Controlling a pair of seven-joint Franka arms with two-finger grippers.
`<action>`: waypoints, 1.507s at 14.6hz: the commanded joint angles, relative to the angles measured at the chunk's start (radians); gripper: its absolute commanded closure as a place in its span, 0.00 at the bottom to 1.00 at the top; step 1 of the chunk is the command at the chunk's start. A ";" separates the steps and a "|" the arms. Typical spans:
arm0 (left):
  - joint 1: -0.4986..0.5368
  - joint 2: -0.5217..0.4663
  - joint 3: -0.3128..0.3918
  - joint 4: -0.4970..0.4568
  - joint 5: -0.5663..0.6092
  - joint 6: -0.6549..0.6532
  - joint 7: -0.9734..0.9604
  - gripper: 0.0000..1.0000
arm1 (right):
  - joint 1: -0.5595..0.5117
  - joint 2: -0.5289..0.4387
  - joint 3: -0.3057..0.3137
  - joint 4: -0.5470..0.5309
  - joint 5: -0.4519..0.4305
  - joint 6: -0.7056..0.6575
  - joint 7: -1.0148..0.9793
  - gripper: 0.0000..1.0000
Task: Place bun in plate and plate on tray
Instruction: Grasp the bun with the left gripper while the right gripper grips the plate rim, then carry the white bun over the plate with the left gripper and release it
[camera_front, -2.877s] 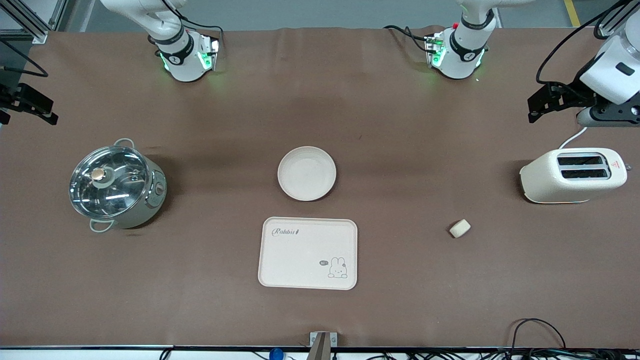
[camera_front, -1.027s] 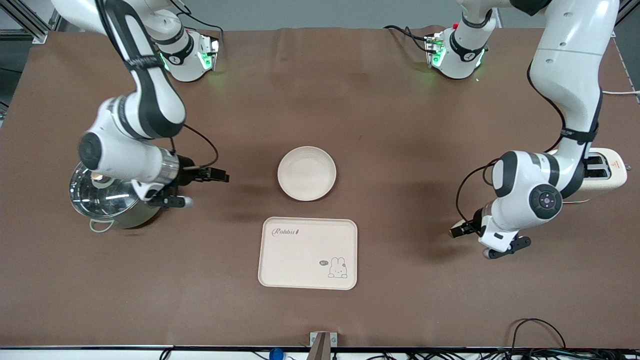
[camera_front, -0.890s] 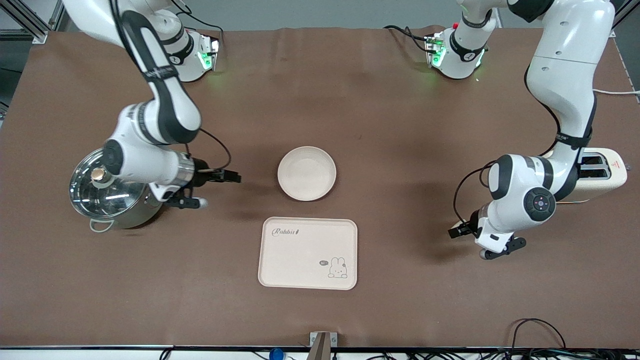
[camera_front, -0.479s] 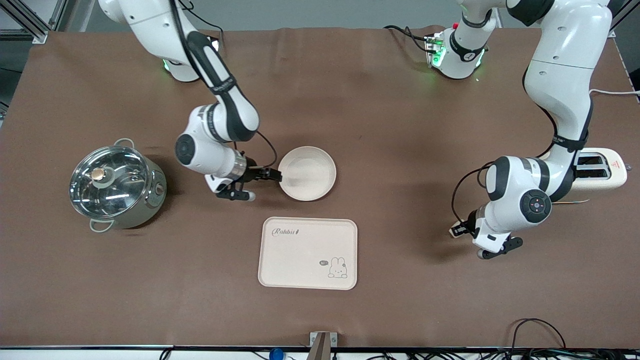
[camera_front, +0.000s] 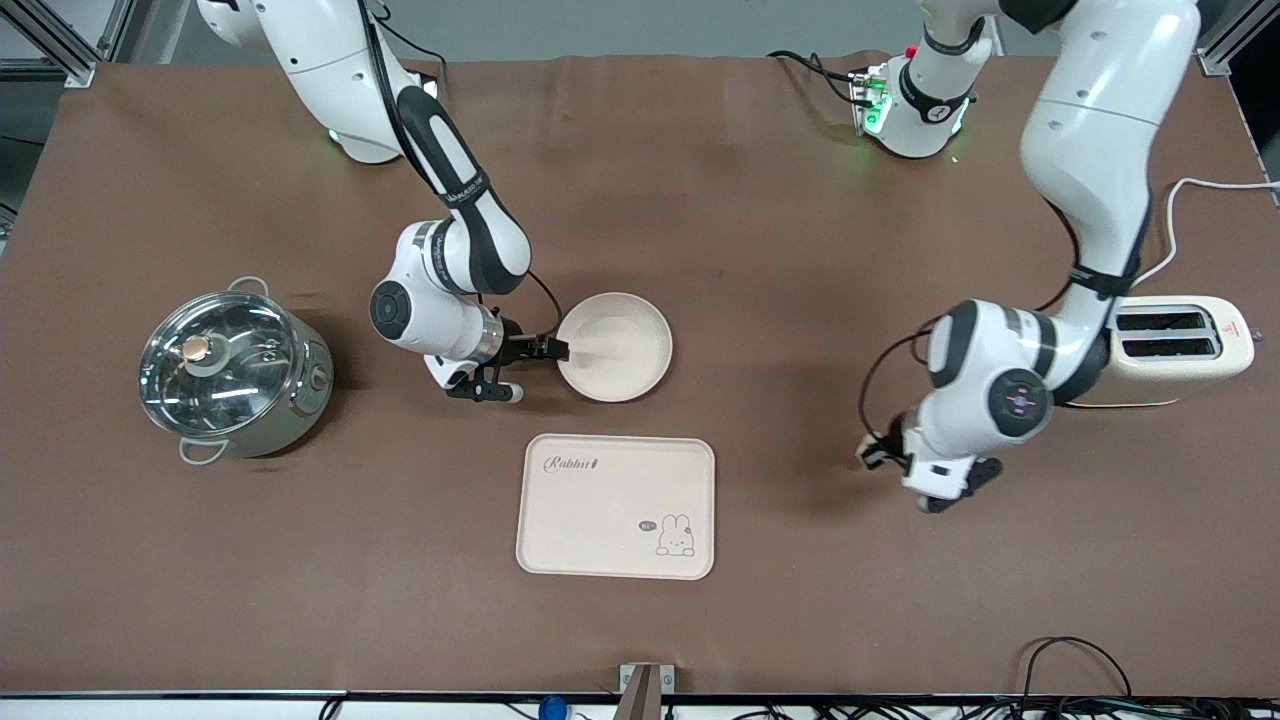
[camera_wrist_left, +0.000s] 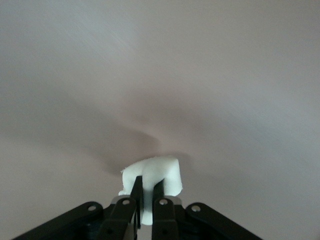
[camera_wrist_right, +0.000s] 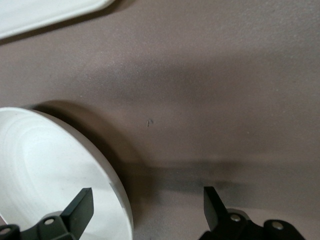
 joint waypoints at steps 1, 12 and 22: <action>-0.150 -0.026 -0.010 0.073 0.011 -0.069 -0.185 0.98 | 0.001 -0.017 0.001 -0.017 0.028 -0.007 -0.020 0.09; -0.500 0.073 -0.013 0.139 -0.005 -0.005 -0.561 0.95 | 0.004 -0.027 0.018 -0.008 0.033 -0.020 -0.027 0.51; -0.560 0.096 -0.010 0.157 -0.012 0.081 -0.661 0.00 | 0.002 -0.026 0.027 0.006 0.034 -0.013 -0.040 0.87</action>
